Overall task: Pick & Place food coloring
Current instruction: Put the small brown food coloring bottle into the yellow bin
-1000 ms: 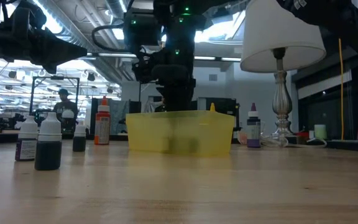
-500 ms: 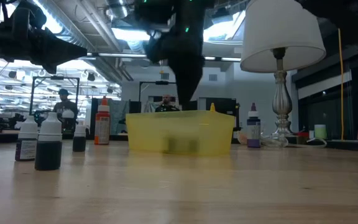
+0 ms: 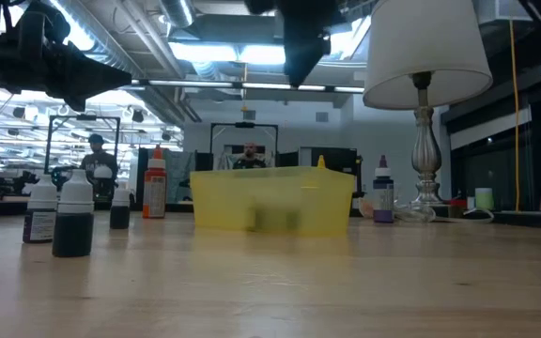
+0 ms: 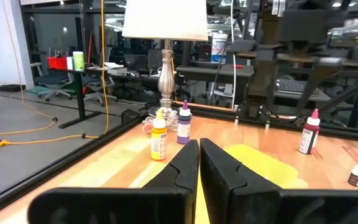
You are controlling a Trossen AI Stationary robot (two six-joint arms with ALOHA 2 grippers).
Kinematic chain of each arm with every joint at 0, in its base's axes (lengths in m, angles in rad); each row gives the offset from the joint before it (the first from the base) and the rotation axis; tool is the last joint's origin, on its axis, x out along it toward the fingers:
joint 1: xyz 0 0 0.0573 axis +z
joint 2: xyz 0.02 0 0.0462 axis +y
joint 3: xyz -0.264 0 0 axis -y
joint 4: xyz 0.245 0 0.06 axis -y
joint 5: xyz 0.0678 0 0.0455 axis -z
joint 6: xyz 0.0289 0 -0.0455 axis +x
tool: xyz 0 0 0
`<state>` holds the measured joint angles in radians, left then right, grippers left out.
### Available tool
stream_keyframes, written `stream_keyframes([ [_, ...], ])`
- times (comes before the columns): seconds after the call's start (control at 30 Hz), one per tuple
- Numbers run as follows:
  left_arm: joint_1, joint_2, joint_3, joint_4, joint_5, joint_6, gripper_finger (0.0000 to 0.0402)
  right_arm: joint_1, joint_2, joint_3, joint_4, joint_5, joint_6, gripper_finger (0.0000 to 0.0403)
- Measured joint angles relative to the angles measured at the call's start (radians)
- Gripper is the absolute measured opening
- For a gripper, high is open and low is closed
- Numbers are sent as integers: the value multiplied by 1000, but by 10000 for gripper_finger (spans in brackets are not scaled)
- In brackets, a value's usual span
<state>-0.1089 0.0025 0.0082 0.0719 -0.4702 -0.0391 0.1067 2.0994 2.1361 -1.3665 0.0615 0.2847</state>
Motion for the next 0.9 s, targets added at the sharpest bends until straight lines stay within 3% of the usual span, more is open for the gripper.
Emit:
stream_keyframes([
  [0.3, 0, 0, 0, 0, 0, 0, 12, 164, -32, 0, -61, -2, 254, 235],
  [0.43, 0, 0, 0, 0, 0, 0, 12, 253, -31, -1, -70, 2, 380, 238],
  [0.57, 0, 0, 0, 0, 0, 0, 9, 346, -31, -17, -60, 73, 510, 237],
  [0.67, 0, 0, 0, 0, 0, 0, 9, 413, -30, -73, -57, 124, 585, 232],
  [0.9, 0, 0, 0, 0, 0, 0, 13, 522, -30, -230, -42, 129, 759, 228],
])
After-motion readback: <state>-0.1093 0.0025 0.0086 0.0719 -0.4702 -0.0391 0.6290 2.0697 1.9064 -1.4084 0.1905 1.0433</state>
